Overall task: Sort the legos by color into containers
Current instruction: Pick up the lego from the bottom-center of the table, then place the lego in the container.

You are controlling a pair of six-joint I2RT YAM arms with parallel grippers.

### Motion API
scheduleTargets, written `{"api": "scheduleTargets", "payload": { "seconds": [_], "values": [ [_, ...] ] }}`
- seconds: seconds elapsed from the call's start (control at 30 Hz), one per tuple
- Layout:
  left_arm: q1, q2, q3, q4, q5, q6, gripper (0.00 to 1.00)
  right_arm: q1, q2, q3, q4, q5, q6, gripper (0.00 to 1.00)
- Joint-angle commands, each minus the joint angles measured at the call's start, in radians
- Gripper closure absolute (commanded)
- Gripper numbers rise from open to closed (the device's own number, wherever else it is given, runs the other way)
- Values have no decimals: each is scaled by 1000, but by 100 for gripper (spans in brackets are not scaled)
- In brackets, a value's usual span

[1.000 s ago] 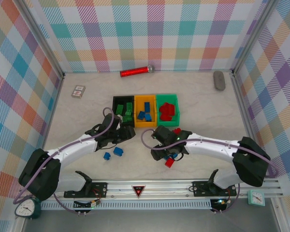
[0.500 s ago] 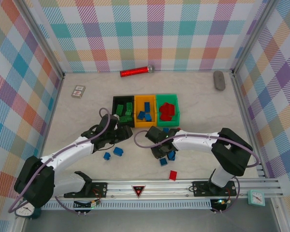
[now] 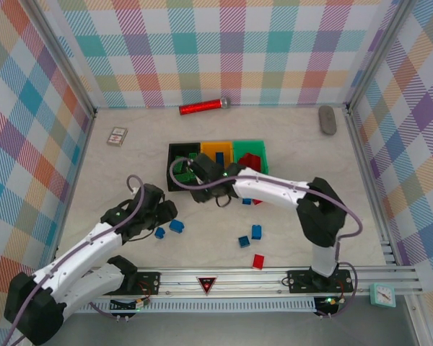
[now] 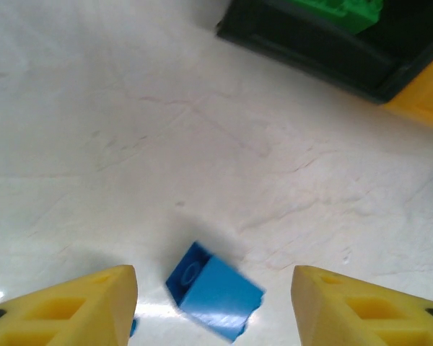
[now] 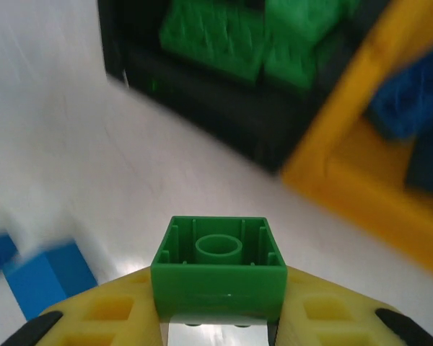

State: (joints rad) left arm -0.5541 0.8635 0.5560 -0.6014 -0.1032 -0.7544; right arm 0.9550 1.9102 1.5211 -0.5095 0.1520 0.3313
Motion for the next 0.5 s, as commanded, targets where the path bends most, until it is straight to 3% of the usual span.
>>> {"api": "scheduleTargets", "payload": {
  "seconds": [0.0, 0.1, 0.23, 0.47],
  "values": [
    [6, -28, -19, -128, -23, -32, 34, -42, 117, 192, -37, -16, -27, 64],
    [9, -5, -19, -172, -20, -39, 34, -71, 250, 421, -116, -9, -37, 61],
    [10, 34, -14, -210, -22, -48, 33, -82, 359, 627, -223, -7, -80, 40],
    [11, 61, -43, -126, 23, -42, 35, -73, 157, 309, -91, -66, -69, 37]
  ]
}}
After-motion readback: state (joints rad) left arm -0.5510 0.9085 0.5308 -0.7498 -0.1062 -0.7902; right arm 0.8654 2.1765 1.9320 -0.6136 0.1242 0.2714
